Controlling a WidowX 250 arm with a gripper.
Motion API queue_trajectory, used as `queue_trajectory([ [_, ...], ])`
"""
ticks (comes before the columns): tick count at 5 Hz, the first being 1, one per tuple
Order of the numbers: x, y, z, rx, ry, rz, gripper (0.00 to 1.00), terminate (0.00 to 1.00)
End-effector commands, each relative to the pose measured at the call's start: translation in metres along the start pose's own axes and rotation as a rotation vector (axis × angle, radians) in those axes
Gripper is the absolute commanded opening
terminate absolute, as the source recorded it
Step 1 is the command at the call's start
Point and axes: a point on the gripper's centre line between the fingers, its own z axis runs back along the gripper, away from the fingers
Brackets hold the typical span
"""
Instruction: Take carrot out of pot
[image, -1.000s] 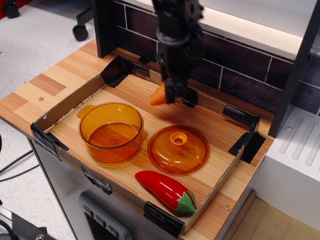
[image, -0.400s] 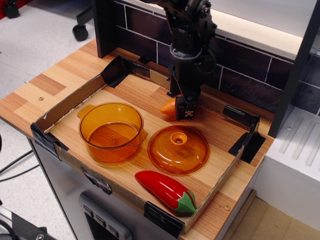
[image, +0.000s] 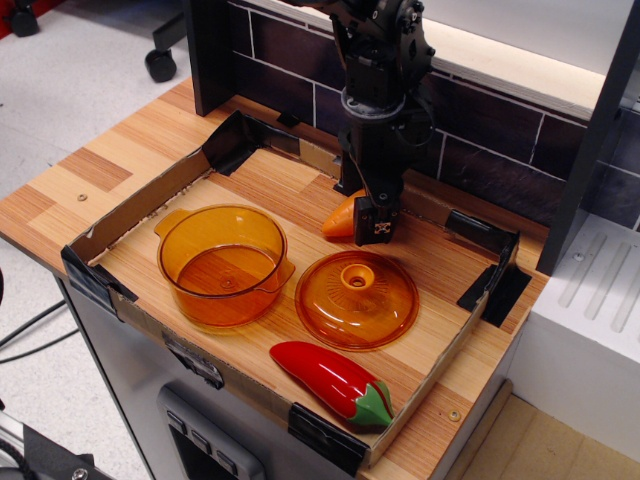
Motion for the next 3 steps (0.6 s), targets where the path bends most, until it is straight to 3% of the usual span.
queue_trajectory([
  [1,-0.003,0.023,0.067,0.109,-0.12,0.076,1.0,0.0],
  [2,-0.008,0.024,0.094,0.134,-0.155,0.116,1.0,0.0],
  [3,-0.013,0.025,0.112,0.131,-0.138,0.161,1.0,1.0],
])
